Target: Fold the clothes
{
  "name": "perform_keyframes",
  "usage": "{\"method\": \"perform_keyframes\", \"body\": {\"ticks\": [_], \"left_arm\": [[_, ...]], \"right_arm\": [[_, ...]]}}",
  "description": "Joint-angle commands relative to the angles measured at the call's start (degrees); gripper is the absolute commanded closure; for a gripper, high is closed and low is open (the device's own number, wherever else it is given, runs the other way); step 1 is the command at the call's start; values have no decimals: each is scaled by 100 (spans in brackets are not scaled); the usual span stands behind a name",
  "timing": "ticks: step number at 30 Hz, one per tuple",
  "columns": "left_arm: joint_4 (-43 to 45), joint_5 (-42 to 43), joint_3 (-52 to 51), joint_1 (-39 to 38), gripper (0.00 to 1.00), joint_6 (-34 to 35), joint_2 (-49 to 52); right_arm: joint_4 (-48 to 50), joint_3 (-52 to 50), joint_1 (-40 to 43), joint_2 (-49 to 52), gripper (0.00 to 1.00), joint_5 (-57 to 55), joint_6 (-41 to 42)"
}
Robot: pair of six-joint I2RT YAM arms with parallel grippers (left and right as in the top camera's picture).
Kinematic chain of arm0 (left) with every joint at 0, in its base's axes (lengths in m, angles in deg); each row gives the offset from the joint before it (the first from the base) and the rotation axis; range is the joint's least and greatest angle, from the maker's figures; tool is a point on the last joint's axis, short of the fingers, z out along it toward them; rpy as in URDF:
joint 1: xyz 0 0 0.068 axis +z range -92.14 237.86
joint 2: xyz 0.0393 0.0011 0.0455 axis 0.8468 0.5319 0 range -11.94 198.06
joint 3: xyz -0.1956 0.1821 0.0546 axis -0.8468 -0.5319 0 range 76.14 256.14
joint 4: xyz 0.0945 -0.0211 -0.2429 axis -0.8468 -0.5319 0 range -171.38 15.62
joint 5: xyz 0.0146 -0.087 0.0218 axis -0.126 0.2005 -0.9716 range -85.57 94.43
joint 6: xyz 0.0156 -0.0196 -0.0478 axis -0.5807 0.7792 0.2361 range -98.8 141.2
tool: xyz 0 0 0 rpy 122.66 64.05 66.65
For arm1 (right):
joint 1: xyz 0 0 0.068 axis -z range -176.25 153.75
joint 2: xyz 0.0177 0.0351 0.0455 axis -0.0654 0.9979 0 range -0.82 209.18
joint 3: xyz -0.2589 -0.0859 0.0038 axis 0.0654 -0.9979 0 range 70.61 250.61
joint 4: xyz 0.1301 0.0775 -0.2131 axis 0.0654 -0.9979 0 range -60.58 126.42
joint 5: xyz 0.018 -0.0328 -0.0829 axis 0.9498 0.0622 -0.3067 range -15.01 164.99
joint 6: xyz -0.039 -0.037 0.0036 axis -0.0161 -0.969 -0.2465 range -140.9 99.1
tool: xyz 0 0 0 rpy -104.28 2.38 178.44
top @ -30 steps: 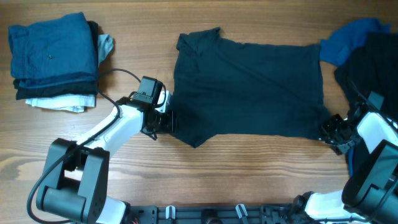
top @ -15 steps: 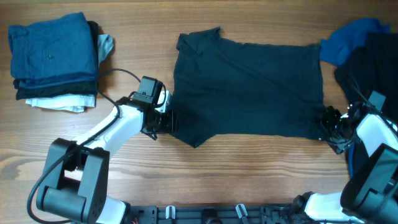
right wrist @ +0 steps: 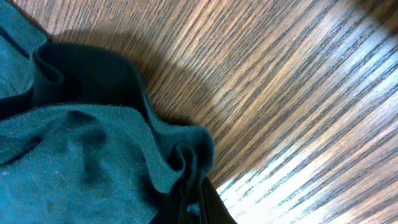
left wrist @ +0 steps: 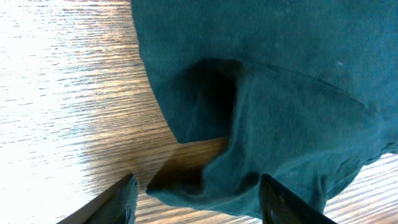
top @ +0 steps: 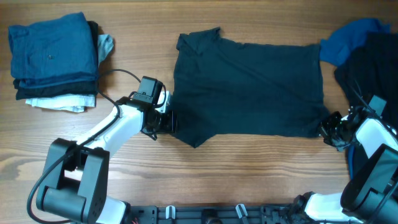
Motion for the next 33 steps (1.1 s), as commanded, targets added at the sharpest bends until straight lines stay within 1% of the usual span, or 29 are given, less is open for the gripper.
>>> {"method": "perform_keyframes", "body": {"ticks": [1, 4, 8, 10, 11, 13, 16, 20, 24, 28, 33], "left_arm": [[-103, -83, -116, 68, 34, 92, 240], [-184, -81, -111, 190, 33, 262, 240], [-304, -81, -114, 201, 33, 271, 243], [-282, -83, -114, 203, 34, 267, 243], [-254, -83, -116, 201, 36, 262, 243], [-168, -81, -129, 201, 41, 76, 243], [7, -83, -131, 201, 41, -358, 243], [428, -83, -131, 201, 41, -404, 243], [293, -81, -131, 188, 44, -400, 243], [103, -79, -136, -4, 49, -398, 243], [245, -267, -155, -496, 51, -402, 308]], "right_arm": [[-22, -389, -94, 553, 96, 181, 0], [-26, -389, -94, 553, 96, 181, -2], [-22, -389, -94, 553, 96, 184, -7], [-24, -389, -94, 553, 96, 184, -15], [-24, -389, -94, 553, 96, 181, -17], [-24, -389, -94, 553, 96, 184, -17], [-22, -389, -94, 553, 96, 181, -20], [-11, -389, -94, 553, 95, 181, -17], [-22, -389, -94, 553, 95, 181, -20], [-22, -389, -94, 553, 94, 181, -20], [-28, -389, -94, 553, 96, 181, -17]]}}
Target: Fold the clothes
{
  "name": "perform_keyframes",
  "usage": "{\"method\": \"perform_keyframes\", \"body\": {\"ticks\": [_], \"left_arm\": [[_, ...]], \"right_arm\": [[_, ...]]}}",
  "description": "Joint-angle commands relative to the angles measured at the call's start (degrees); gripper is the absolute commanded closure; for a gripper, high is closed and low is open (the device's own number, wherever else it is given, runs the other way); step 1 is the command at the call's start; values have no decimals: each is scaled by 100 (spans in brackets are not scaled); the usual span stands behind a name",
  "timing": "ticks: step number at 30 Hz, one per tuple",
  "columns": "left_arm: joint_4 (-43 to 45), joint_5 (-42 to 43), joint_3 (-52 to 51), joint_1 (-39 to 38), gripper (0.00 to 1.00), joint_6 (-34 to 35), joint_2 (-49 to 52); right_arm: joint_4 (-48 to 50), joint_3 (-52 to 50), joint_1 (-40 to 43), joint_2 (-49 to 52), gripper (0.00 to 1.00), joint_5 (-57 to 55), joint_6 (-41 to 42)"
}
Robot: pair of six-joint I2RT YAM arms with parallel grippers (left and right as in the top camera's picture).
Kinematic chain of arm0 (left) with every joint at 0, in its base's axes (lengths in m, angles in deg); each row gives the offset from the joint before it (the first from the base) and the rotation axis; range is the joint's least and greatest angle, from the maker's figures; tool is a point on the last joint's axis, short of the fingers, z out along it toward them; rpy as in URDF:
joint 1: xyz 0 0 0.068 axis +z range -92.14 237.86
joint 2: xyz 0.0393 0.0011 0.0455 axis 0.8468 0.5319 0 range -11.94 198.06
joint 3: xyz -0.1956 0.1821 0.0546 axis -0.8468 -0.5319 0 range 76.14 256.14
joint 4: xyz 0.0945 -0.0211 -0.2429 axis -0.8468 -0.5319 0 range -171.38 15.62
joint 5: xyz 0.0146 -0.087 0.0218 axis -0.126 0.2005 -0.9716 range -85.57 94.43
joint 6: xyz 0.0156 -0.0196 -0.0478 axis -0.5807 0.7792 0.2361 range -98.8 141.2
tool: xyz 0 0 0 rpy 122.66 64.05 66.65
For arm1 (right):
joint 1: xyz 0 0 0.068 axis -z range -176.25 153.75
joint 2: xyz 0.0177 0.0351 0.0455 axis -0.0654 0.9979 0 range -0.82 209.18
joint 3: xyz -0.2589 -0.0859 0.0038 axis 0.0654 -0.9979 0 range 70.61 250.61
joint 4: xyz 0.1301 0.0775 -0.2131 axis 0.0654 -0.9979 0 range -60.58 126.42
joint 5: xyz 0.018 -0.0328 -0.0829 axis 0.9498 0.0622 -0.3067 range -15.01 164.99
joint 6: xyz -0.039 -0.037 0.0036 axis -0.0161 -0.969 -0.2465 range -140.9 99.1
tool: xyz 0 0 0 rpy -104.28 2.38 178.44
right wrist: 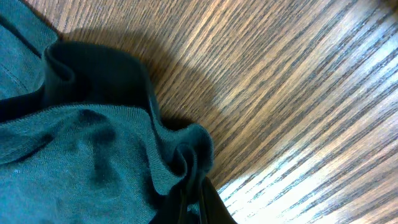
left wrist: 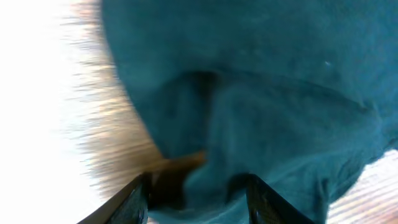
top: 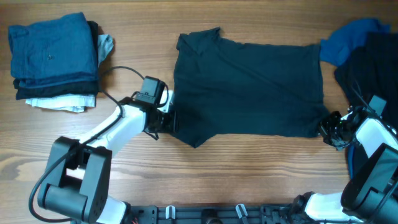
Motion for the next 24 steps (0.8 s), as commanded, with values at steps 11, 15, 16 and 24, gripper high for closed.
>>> {"method": "perform_keyframes", "body": {"ticks": [11, 15, 16, 24], "left_arm": [[-162, -280, -155, -380, 96, -85, 363], [-409, -278, -133, -380, 96, -63, 118], [-474, -280, -103, -380, 96, -63, 26], [-1344, -629, 1152, -192, 96, 260, -811]], "right_arm": [[-341, -251, -94, 492, 96, 4, -15], [-367, -164, -94, 286, 96, -125, 39], [-385, -127, -94, 225, 96, -146, 42], [-1530, 894, -94, -518, 96, -289, -17]]}}
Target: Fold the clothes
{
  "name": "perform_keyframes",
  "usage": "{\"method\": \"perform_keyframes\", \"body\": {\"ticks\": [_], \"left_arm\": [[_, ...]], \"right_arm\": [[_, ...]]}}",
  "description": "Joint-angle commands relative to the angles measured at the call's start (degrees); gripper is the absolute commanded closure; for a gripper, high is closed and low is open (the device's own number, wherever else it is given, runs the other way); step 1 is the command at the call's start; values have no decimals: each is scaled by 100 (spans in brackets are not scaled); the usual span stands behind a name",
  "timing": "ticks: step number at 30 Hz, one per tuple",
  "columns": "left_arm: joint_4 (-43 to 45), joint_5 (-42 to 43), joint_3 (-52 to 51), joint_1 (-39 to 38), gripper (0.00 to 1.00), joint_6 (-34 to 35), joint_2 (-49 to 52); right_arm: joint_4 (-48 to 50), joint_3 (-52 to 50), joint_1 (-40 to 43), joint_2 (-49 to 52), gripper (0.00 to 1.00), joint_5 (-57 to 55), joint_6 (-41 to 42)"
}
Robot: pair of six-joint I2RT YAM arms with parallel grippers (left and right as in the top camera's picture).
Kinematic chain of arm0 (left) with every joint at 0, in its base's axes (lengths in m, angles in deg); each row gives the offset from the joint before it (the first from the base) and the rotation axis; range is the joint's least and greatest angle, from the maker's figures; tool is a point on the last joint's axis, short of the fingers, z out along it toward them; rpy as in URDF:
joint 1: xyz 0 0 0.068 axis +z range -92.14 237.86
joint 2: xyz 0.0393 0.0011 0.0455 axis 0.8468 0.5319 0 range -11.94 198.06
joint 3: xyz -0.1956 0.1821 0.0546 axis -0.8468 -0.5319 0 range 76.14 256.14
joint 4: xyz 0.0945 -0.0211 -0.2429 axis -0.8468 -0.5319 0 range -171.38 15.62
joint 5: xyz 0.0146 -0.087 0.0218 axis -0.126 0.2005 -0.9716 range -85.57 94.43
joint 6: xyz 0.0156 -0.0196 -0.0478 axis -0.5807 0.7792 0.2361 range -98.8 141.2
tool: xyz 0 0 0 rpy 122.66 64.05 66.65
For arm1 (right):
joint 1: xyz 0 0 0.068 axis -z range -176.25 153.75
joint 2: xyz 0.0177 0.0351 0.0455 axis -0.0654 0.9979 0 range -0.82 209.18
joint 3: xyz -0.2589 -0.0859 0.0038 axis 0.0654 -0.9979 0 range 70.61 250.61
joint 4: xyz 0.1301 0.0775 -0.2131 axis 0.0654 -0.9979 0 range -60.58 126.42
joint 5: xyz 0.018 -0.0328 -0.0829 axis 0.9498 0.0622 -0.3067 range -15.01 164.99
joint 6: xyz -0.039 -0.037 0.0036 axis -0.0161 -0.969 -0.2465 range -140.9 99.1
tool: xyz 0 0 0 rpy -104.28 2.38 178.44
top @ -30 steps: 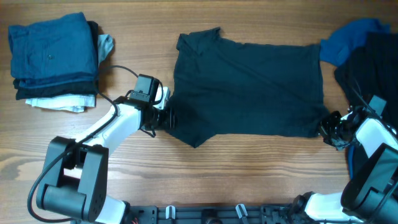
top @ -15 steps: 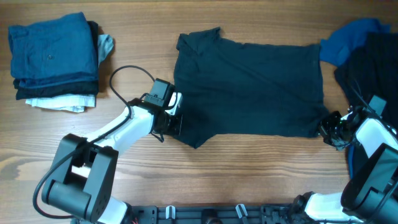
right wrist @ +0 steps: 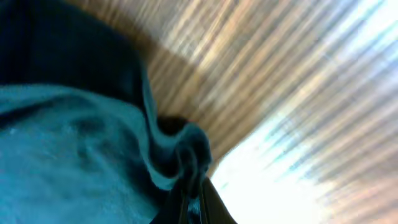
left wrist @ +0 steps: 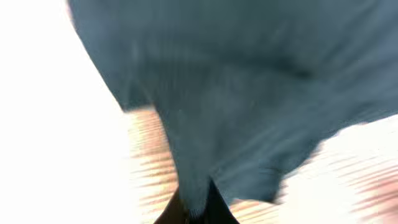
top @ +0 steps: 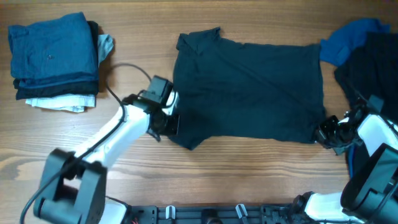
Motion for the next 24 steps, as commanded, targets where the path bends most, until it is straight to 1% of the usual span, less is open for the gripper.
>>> {"method": "perform_keyframes", "body": {"ticks": [1, 5, 6, 9, 11, 12, 15, 18, 24], "left_arm": [[-332, -229, 866, 203, 96, 177, -431], [-881, -227, 1670, 516, 96, 177, -503], [-1012, -227, 1958, 605, 96, 197, -505], [-1244, -223, 2916, 817, 96, 398, -505], [-1318, -232, 3565, 857, 94, 389, -505], [-1318, -249, 3866, 855, 96, 391, -505], [-1357, -258, 4776, 855, 96, 387, -507], [-1526, -424, 5475, 855, 96, 385, -507], [-2288, -656, 7165, 852, 96, 302, -645]], "right_arm": [[-339, 645, -28, -590, 96, -109, -15], [-833, 1113, -28, -1064, 96, 59, -22], [-1071, 1362, -28, -1209, 96, 63, -59], [-1753, 2225, -59, -1405, 96, 129, -345], [-2173, 2927, -168, -1410, 96, 175, -614], [-2339, 3250, -245, -1410, 96, 175, -629], [-2765, 4258, -461, -1410, 96, 188, -645], [-3123, 5090, -597, -1410, 96, 188, -726], [-3928, 6835, -625, -1416, 96, 188, -949]]}}
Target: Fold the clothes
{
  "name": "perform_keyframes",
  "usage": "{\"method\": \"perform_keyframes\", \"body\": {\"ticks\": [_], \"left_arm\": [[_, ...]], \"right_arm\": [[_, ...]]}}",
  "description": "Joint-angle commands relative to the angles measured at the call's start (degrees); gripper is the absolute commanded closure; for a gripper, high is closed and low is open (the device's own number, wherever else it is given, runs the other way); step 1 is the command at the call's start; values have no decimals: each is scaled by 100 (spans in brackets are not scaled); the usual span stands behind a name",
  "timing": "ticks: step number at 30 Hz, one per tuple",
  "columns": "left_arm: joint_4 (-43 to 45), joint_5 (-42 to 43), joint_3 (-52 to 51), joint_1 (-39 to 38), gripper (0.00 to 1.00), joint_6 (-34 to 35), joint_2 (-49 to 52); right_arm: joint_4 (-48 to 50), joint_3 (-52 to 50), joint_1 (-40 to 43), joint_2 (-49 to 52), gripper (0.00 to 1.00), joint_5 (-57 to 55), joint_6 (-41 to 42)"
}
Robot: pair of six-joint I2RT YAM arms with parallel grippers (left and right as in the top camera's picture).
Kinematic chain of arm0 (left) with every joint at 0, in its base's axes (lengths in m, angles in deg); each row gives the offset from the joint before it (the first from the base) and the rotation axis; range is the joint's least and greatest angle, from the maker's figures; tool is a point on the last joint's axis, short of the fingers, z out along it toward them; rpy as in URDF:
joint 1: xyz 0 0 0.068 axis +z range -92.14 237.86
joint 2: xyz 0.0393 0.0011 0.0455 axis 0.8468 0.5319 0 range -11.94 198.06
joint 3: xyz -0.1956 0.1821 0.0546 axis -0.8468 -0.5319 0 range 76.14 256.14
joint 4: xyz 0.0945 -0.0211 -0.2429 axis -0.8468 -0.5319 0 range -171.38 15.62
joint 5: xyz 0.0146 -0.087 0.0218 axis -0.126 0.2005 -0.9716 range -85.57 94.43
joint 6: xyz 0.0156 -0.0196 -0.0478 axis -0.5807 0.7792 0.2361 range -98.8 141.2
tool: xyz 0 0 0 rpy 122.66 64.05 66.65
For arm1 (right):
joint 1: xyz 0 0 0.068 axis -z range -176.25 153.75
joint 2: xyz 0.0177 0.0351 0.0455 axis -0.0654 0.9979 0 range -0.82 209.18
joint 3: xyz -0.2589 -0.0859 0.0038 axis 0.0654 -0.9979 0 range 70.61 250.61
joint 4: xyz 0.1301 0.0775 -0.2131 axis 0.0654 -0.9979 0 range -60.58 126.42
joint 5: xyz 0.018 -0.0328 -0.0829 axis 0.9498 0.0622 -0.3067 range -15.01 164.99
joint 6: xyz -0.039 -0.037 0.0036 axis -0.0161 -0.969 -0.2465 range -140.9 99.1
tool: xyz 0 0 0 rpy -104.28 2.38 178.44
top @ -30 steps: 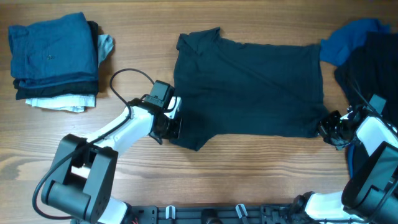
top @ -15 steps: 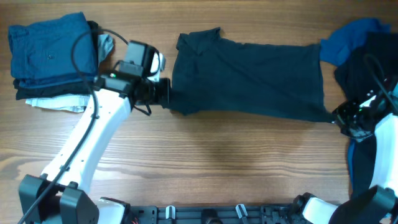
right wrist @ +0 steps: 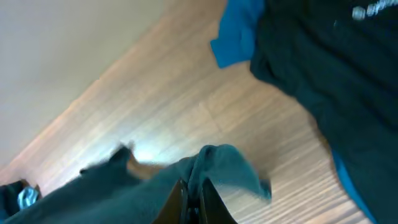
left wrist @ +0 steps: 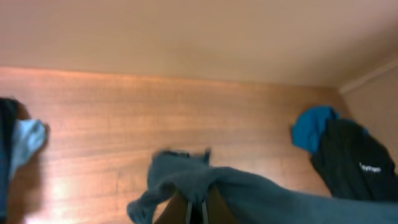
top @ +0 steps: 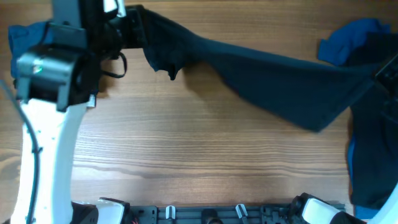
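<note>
The dark teal shirt (top: 273, 74) hangs in the air above the table, stretched between both grippers. In the overhead view it runs from the top left down to the right edge, with a sleeve dangling near the left end. My left gripper (top: 134, 25) is raised high at the top left. In the left wrist view the left gripper (left wrist: 199, 208) is shut on a bunched edge of the shirt (left wrist: 186, 177). My right gripper (right wrist: 191, 199) is shut on the shirt's other end (right wrist: 217, 165). In the overhead view it is barely visible at the right edge.
A pile of unfolded clothes lies at the right: a bright blue piece (top: 345, 40) and a dark garment (top: 373, 143). The stack of folded clothes (top: 22, 31) at the back left is mostly hidden behind my raised left arm (top: 50, 81). The wooden table (top: 186, 162) lies below.
Both grippers, which were low at the table holding the flat shirt's front corners, are now high above it. The shirt has left the table and hangs stretched between them.
The shirt lay flat with my right gripper shut on its front right corner and my left gripper open at its front left corner. The left gripper narrowed round that corner, then was shut on it. Now both hold the shirt up in the air.
</note>
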Motion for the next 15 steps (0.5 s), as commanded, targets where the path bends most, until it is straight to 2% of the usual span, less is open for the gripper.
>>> {"method": "perform_keyframes", "body": {"ticks": [1, 7, 15], "left_arm": [[-249, -269, 946, 31, 96, -15, -278], [-616, -269, 1373, 31, 96, 37, -1204], [-1547, -507, 1373, 31, 96, 625, -2004]], "right_arm": [[-374, 927, -13, -37, 96, 9, -256], [-1139, 1917, -13, -212, 96, 7, -339], [-1196, 1963, -13, -1023, 96, 11, -323]]}}
